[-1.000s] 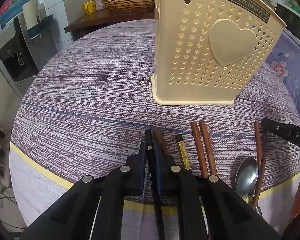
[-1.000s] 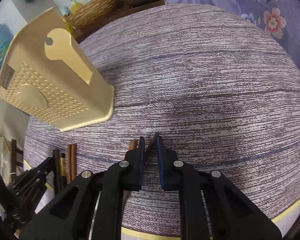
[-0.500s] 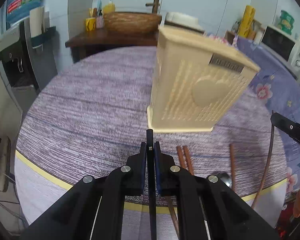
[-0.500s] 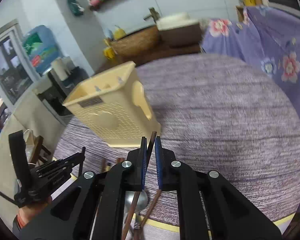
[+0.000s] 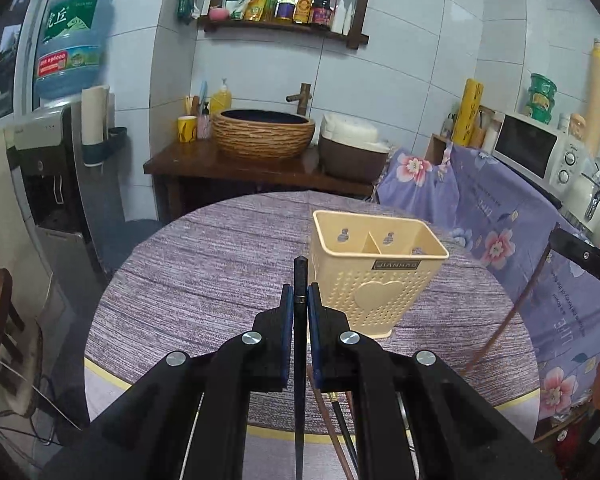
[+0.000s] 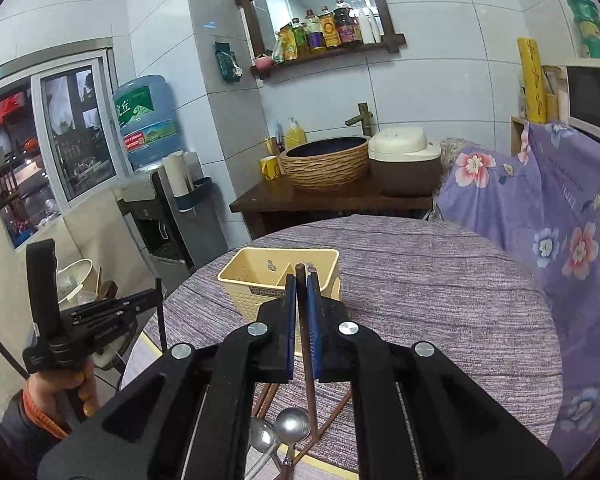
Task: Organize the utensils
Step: 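Lift both chopsticks and lower them upright into the cream utensil holder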
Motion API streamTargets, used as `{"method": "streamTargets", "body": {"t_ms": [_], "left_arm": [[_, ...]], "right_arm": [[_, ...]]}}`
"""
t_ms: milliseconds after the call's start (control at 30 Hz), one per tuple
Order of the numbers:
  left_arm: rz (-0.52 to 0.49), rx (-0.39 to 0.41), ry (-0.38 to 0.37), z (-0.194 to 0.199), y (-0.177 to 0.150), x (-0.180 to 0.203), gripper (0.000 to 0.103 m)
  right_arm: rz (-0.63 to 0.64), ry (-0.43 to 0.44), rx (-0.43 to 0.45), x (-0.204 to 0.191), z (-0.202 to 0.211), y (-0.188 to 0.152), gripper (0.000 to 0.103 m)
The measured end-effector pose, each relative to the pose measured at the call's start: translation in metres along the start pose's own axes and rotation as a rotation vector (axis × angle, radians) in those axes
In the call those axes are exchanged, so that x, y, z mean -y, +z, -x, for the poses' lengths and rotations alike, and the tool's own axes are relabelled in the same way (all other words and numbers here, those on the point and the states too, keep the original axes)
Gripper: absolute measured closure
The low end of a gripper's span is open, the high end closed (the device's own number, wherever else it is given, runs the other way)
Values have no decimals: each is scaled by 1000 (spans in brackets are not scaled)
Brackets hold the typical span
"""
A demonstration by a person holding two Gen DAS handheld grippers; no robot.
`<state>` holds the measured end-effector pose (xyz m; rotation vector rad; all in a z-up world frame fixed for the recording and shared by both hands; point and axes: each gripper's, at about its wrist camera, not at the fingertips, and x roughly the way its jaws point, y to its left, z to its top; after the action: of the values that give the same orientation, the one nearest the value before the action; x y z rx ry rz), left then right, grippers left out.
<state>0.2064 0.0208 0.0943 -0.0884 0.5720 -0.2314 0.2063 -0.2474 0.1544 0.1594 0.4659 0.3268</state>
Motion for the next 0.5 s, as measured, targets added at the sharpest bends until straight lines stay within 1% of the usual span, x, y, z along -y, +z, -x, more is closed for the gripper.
{"method": "streamTargets", "body": {"t_ms": [200,367,500], "left_arm": [[4,21,7,5,6,-2,94],[14,44,1,13,14,-6,95],[20,80,-6,25,32,-10,95]], "right_arm": [[11,-9,2,3,-1,3,97],[18,-17,22,5,6,8,97],[18,-17,44,10,11,19,97]]}}
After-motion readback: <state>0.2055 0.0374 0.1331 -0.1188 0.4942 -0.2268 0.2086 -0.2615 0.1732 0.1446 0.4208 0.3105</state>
